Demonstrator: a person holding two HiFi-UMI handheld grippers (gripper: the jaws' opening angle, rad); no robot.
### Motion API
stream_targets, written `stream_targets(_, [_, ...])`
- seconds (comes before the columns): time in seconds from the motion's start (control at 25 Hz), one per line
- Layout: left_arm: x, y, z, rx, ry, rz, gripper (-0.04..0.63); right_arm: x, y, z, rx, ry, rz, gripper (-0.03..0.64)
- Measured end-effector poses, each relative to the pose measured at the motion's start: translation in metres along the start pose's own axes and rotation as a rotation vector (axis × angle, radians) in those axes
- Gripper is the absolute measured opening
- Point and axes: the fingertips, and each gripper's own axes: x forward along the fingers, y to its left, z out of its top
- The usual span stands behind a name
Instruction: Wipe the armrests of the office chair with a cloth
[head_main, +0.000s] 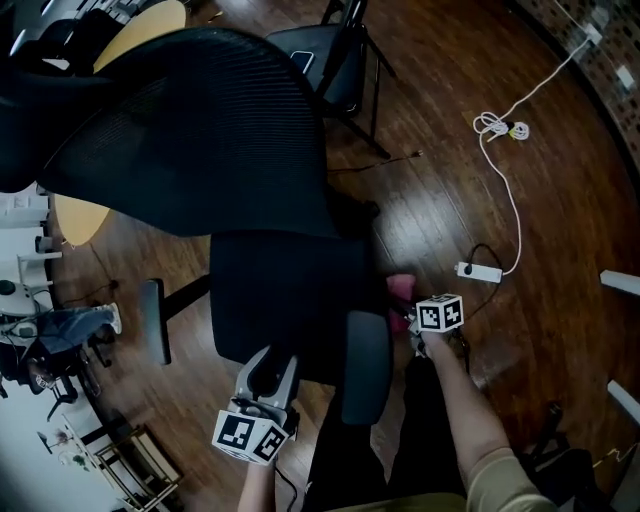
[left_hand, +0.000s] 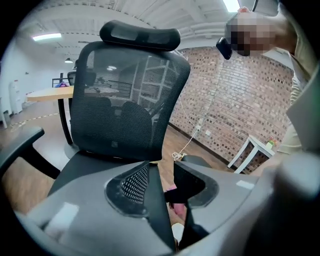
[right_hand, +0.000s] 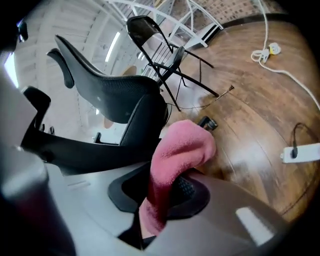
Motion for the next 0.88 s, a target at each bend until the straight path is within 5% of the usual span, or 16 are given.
stream_targets(0.24, [0.002, 0.004, -0.004, -0.084, -0.056, -0.002, 0.14, -0.056, 0.028, 0.026, -0.084, -0.062, 0.043, 0.072])
stream_targets(0.44, [-0.008, 0.018, 0.004, -0.144, -0.122, -0.007, 0.135, -0.147, 0.12, 0.085, -0.362, -0.09, 0.109, 0.072])
stream_targets(0.64, [-0.029, 0.044, 0.001, -0.218, -0.189, 0.038, 0.132, -0.165, 0.23, 0.129, -0.766, 0.176, 0.201, 0.074])
stream_targets(0.88, [-0.057, 0.075, -0.034, -0.305, -0.224, 0.1, 0.131, -0.085, 0.33, 0.158, -1.03, 0.374, 0.301, 0.074])
